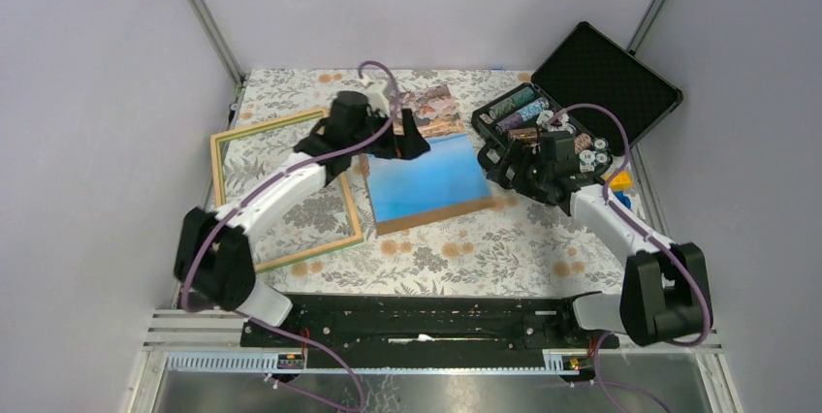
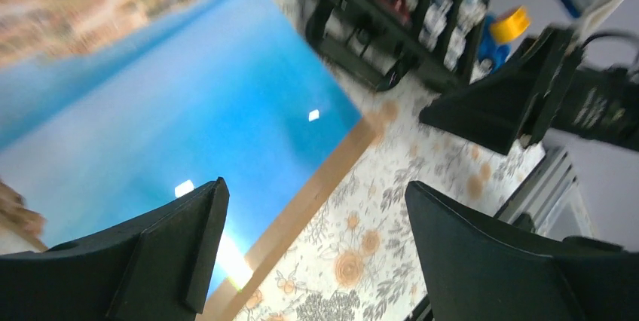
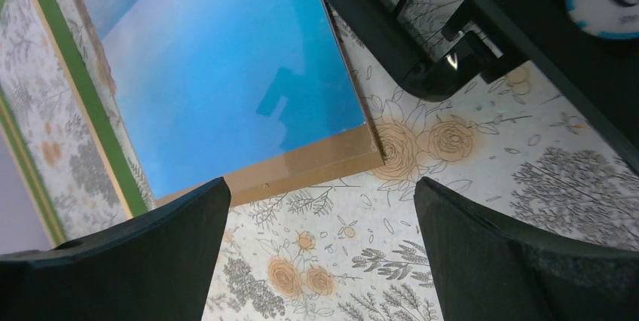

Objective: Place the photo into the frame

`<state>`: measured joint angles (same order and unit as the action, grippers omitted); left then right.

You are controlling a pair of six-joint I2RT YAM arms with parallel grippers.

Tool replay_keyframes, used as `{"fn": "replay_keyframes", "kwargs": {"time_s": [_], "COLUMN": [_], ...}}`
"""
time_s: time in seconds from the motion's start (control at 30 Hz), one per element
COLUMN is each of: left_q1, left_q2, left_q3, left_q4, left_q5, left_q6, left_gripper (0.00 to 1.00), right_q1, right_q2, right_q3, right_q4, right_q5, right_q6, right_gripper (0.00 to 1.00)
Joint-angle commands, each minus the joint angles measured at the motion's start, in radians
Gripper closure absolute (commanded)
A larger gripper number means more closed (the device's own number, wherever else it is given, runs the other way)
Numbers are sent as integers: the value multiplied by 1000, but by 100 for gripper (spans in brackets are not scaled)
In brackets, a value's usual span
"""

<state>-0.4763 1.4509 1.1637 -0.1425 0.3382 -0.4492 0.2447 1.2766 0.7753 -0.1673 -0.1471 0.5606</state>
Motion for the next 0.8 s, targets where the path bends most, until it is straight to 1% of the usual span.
{"fn": "replay_keyframes", "kwargs": {"time_s": [0.0, 0.1, 0.17, 0.3, 0.37, 0.43, 0.5, 0.67, 0.77], "left_q1": [-38, -42, -41, -35, -26, -16, -10, 8, 28], "left_q2": [124, 194, 232, 281, 292, 289, 292, 333, 329], "left_q3": [62, 74, 83, 71, 45, 3, -25, -24, -61], "left_q4": [-98, -130, -147, -145, -115, -43, 2, 4, 40], "left_q5": [-17, -9, -2, 0, 17, 51, 72, 91, 94], "left_q6": [-18, -46, -53, -96, -135, -184, -219, -259, -302], "left_gripper": [6, 5, 5, 5, 5, 5, 5, 5, 4], "right_q1": [-58, -87, -110, -133, -134, -134, -134, -134, -134], "right_q2": [101, 173, 224, 297, 316, 320, 323, 350, 375], "right_q3": [26, 44, 49, 46, 44, 36, 31, 31, 35], "right_q4": [87, 88, 93, 138, 153, 158, 197, 225, 247], "right_q5": [-224, -252, -284, -338, -348, -356, -363, -379, -398], "right_q6": [1, -31, -46, -52, -53, -53, -50, -41, -35], "right_gripper": [0, 2, 6, 10, 11, 13, 15, 15, 17]}}
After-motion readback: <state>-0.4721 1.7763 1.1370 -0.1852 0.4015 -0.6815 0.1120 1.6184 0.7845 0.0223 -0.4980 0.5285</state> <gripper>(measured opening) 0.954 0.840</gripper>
